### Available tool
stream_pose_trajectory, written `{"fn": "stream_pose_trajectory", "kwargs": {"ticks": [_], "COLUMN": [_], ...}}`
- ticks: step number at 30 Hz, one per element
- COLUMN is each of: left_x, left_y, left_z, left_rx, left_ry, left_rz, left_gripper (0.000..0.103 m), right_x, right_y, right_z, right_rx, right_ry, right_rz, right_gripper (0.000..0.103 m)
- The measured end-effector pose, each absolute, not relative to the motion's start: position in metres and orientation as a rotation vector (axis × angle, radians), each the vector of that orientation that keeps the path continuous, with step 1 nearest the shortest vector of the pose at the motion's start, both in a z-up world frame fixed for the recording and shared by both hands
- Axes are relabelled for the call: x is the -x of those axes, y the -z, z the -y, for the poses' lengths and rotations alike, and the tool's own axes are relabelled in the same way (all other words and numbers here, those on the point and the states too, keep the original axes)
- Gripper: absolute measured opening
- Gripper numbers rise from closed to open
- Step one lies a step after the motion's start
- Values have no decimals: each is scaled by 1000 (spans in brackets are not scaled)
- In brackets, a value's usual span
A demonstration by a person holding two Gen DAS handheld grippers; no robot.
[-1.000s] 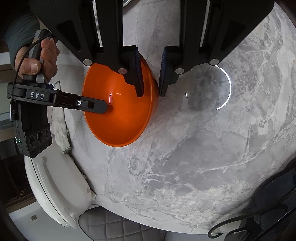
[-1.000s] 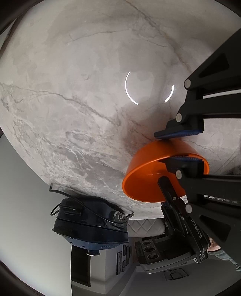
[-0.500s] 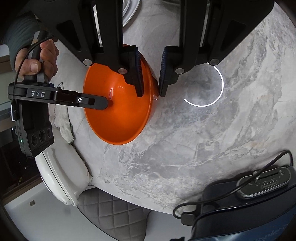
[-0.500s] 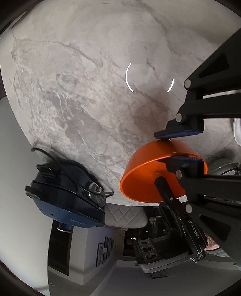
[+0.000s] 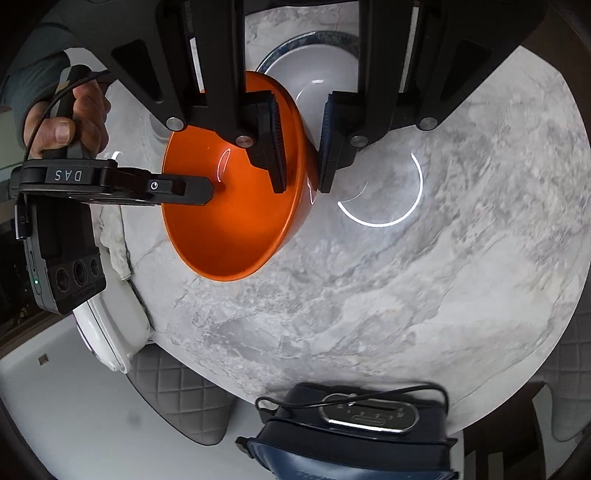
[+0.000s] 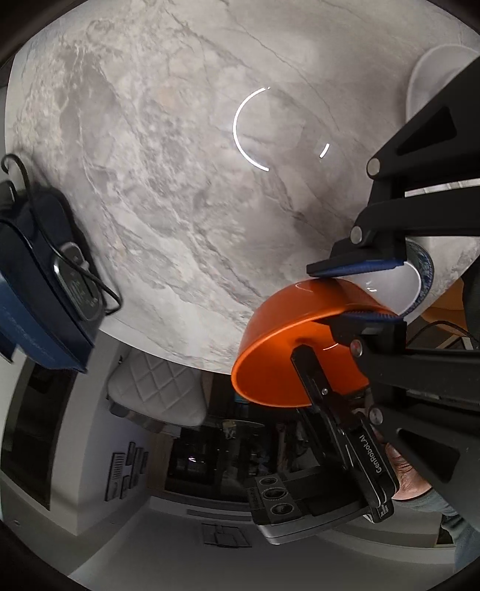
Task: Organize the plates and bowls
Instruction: 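Carry the orange bowl over the blue-and-white bowl and lower it in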
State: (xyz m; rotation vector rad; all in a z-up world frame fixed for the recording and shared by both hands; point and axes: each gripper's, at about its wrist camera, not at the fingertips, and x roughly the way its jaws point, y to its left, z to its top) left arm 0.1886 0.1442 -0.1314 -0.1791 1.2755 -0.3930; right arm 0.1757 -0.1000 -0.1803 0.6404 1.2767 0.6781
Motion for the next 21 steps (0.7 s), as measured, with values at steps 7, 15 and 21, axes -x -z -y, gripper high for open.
{"fn": "stream_pose_trajectory", "kwargs": {"ticks": [7,15,21], "left_x": [-132,-113,-118], "left_y": [165,199,209], "left_z": [-180,-174,-170], "left_rx": [259,224,213], "left_ry": [338,311,310], "left_rz": [-1333,-1364,-1356], "left_gripper": [16,15,15], "right_x": [-138,-118,-119], "right_y": [203,226,231], "right_z": [49,37,39], "right_rx": [-528,-419,-384], "right_ry": [-699,-635,-596], "right_rz": [-1372,-1420,-1404], "right_gripper": [19,17,14]}}
